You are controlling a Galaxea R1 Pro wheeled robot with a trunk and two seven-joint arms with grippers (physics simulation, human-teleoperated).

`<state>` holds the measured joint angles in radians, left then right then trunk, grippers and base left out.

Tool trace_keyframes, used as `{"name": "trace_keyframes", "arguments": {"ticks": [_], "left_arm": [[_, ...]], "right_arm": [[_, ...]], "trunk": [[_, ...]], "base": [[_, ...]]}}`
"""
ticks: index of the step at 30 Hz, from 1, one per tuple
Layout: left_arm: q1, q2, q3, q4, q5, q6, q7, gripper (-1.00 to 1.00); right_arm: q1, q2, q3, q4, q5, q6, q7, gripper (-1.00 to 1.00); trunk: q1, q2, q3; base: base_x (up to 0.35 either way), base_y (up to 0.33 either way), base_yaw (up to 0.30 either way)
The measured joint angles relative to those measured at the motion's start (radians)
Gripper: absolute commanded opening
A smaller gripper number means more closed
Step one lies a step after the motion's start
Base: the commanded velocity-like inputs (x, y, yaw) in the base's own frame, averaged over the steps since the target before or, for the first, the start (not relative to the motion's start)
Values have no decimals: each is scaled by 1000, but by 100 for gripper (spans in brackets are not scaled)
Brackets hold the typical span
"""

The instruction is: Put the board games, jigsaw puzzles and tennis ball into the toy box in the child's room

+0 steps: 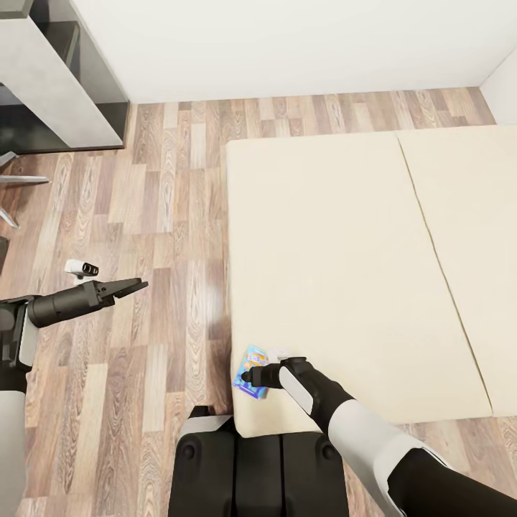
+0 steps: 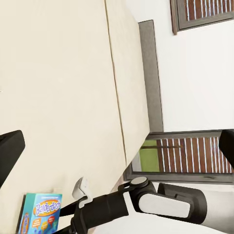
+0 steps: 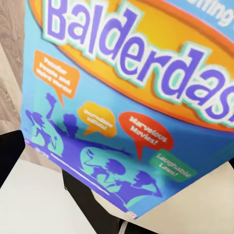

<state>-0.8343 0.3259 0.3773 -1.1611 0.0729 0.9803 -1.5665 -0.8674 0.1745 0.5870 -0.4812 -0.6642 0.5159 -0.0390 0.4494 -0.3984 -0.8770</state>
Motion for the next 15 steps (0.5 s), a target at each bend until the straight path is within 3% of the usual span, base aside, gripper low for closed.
{"name": "trace_keyframes", "arguments": {"ticks": [15], "left_arm": [[0,-1,0,0,0,0,0,100]], "right_arm": [[0,0,0,0,-2,-4,0,100]], "trunk": [[0,0,0]], "base": [[0,22,0]]}}
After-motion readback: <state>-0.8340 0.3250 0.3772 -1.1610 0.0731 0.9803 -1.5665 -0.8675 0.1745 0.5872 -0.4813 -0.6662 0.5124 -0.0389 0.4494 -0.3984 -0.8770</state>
